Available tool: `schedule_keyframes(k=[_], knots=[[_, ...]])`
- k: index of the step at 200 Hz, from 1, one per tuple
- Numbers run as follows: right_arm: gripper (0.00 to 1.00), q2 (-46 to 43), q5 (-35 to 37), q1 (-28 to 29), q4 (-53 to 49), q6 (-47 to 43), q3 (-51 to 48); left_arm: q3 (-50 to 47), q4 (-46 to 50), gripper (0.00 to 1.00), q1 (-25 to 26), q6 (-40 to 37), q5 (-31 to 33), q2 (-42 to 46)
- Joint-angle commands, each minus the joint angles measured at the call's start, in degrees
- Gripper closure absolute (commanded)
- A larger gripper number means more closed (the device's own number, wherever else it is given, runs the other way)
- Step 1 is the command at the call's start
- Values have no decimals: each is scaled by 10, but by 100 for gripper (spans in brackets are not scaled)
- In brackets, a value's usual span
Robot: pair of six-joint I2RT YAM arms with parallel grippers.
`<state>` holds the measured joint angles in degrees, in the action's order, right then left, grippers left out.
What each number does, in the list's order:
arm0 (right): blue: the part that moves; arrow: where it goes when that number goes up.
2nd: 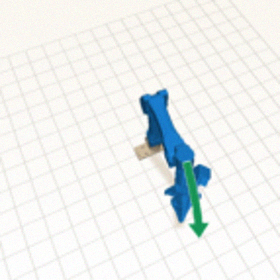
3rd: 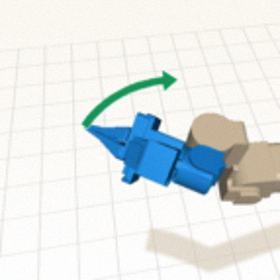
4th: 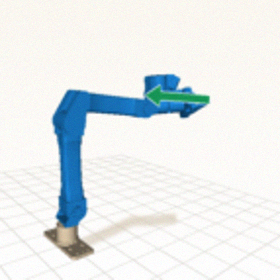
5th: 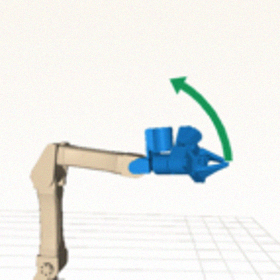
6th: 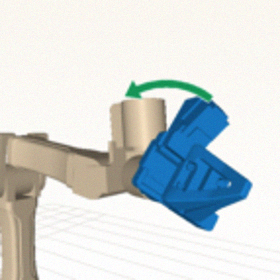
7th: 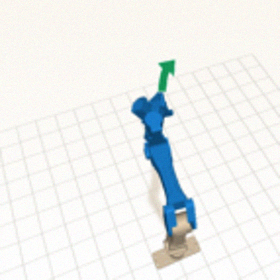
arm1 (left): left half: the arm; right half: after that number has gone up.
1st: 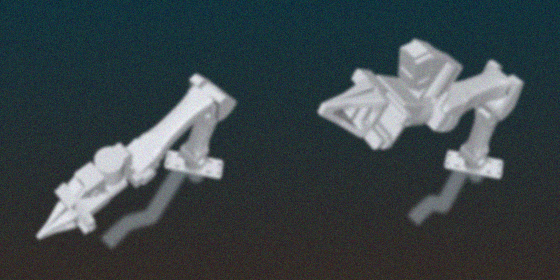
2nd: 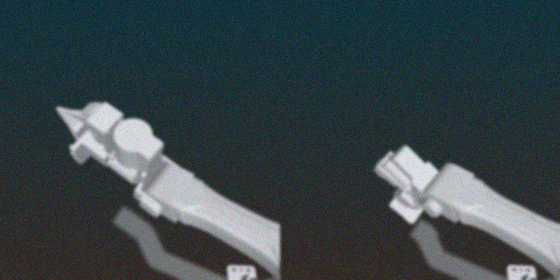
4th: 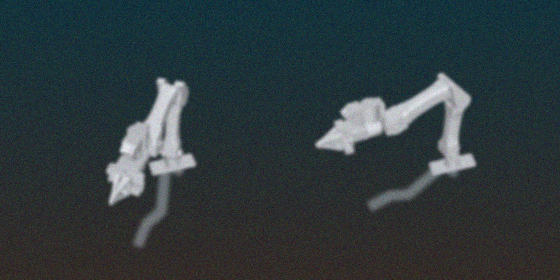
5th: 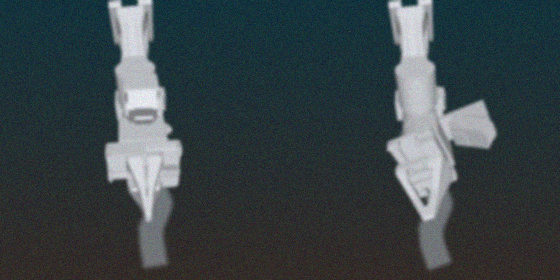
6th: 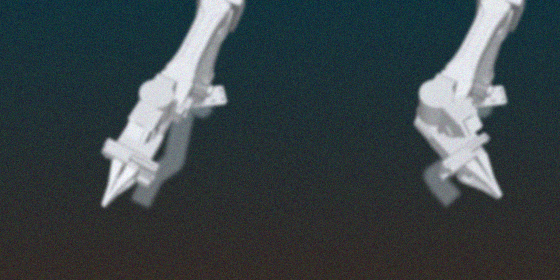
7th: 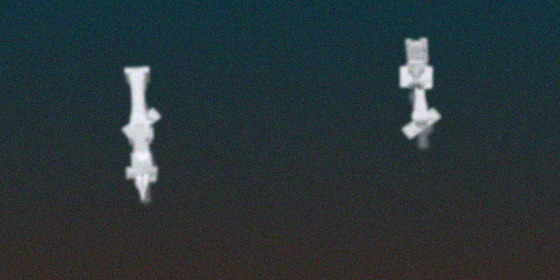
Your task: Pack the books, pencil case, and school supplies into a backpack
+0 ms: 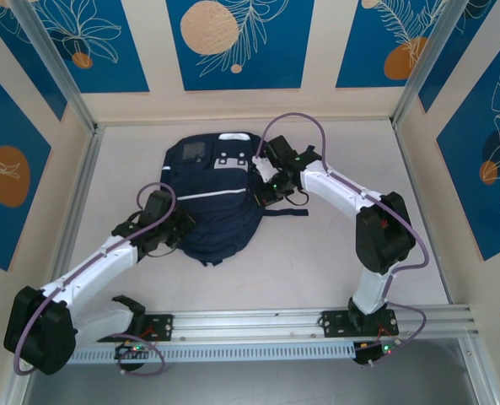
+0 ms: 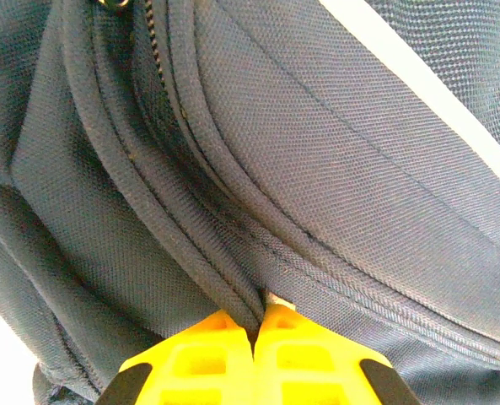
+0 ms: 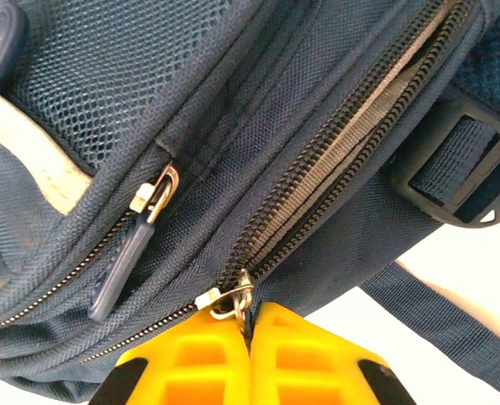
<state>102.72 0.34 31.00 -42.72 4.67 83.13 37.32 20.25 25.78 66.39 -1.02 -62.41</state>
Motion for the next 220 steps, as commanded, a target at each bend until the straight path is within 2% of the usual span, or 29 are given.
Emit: schedule_keyframes(k=[1, 12, 22, 66, 81, 105, 143, 172, 220], knots=[[100, 7, 96, -49, 15, -19, 44, -11, 154, 100, -9, -42, 63, 2], [100, 8, 105, -47, 12, -19, 46, -10, 154, 100, -9, -47, 62, 2], [95, 6, 98, -46, 4, -20, 48, -7, 156, 100, -10, -51, 62, 4], [62, -59, 0, -46, -10, -12, 19, 23, 173, 100, -10, -78, 75, 11], [58, -88, -31, -42, 1, -2, -4, 31, 174, 100, -11, -85, 78, 7], [54, -117, -54, -20, 15, 8, -37, 41, 176, 100, -12, -92, 86, 2], [44, -111, -19, 28, 27, 5, -64, 54, 185, 100, -14, -101, 94, -1], [44, -82, 4, 48, 38, -46, -79, 59, 203, 100, -15, -107, 102, 0], [43, -36, -53, 50, 60, -137, -77, 60, 223, 100, -31, -124, 112, -7]])
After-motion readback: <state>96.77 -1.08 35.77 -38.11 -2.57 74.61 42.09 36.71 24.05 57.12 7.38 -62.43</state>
